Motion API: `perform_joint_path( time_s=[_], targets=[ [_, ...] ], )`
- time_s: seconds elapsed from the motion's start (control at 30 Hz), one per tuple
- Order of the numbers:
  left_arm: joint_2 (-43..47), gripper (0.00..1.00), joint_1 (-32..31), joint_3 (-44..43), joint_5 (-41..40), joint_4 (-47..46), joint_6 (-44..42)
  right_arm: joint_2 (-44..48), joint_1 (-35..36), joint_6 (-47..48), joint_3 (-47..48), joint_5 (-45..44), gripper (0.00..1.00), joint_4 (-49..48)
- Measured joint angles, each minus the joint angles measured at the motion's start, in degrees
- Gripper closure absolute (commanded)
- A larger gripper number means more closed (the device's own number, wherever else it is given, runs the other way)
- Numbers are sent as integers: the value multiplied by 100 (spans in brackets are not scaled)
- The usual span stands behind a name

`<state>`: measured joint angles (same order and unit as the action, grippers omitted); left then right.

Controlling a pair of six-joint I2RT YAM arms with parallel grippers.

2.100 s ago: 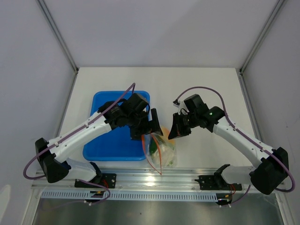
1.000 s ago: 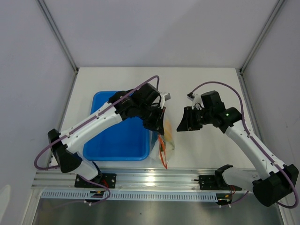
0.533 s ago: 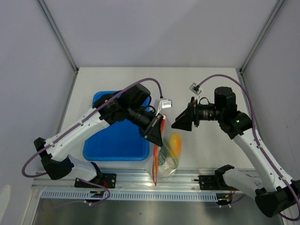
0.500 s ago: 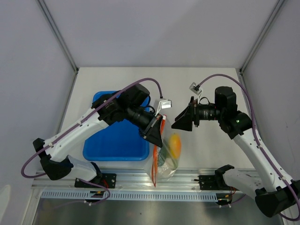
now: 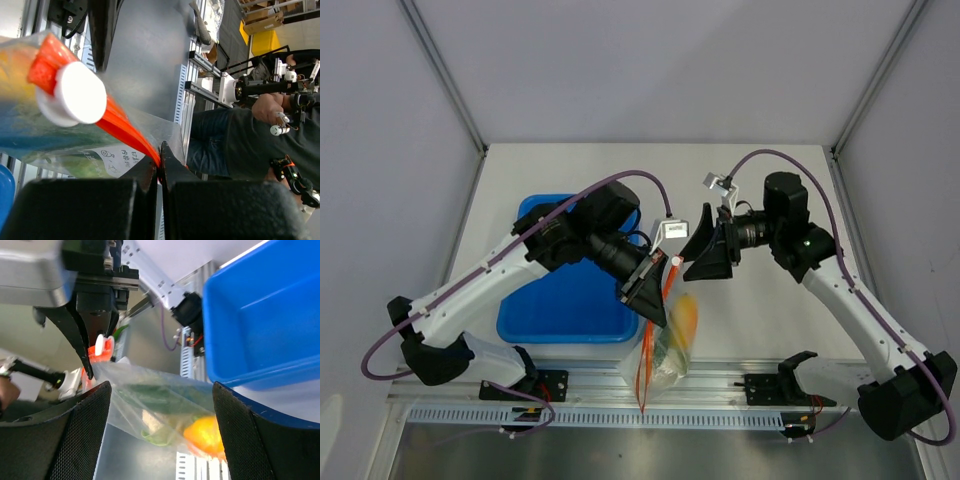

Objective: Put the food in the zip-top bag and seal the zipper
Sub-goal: Adjust the zipper food storage bag at the center of the board.

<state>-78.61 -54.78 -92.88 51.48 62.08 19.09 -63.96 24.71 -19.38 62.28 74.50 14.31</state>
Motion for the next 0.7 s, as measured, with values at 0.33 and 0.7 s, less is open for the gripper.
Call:
perform_joint_path(
  time_s=[0.33,0.7],
  targets=[
    [-7,99,-173,-348,-9,0,188,-192,715,7,118,376,29,-57],
    [-92,99,-175,-487,-39,72,293,179,874,-337,31,538,100,-411]
  ],
)
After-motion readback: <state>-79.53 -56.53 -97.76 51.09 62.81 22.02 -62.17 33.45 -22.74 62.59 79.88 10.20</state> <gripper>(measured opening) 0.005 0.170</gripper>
